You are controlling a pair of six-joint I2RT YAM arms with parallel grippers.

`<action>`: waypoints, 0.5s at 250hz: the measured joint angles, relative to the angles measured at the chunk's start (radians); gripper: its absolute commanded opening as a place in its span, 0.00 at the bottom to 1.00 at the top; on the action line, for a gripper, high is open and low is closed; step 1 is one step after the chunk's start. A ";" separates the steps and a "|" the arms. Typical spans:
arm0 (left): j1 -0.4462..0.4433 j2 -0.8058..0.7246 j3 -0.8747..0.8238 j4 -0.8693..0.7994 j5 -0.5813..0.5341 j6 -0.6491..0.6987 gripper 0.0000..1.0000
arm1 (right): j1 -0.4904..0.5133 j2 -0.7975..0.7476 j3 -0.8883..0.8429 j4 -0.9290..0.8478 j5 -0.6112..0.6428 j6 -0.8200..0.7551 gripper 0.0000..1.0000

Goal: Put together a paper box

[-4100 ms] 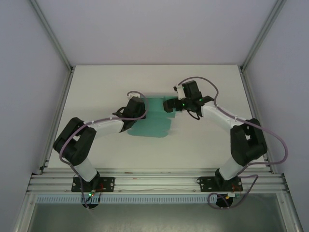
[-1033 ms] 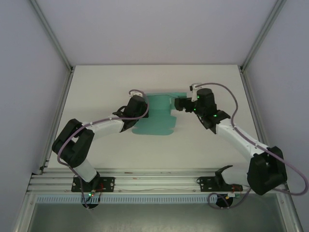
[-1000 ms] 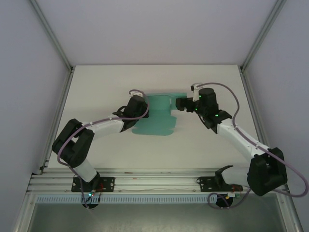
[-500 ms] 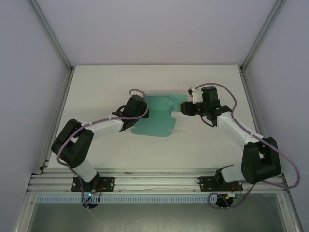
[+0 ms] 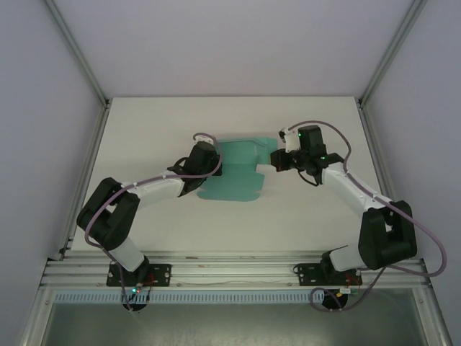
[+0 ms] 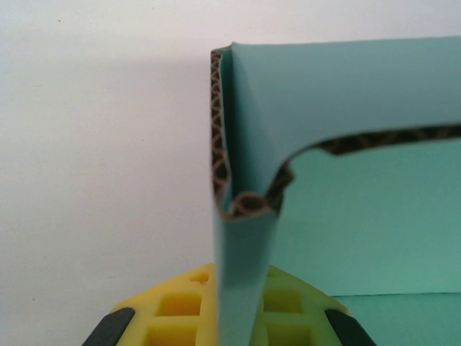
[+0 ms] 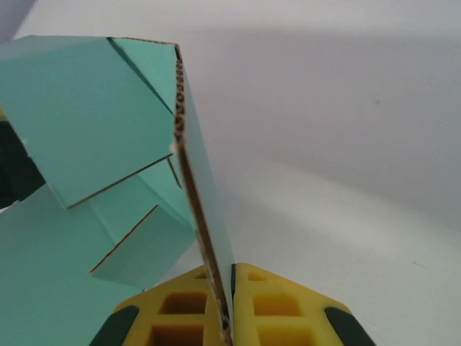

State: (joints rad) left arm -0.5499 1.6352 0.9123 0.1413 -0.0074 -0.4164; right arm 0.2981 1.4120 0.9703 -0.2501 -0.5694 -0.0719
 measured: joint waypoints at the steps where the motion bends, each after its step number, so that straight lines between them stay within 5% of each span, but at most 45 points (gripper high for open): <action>1: 0.000 0.000 0.000 -0.001 0.000 -0.001 0.00 | 0.002 0.001 0.001 -0.002 0.005 0.001 0.06; 125: -0.002 0.024 0.030 -0.078 -0.045 -0.037 0.00 | 0.316 0.293 0.275 -0.164 0.779 0.211 0.03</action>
State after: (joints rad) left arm -0.5518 1.6592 0.9421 0.0631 -0.0525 -0.4538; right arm 0.6144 1.7054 1.2453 -0.4141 0.2100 0.1390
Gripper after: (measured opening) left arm 0.086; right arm 0.052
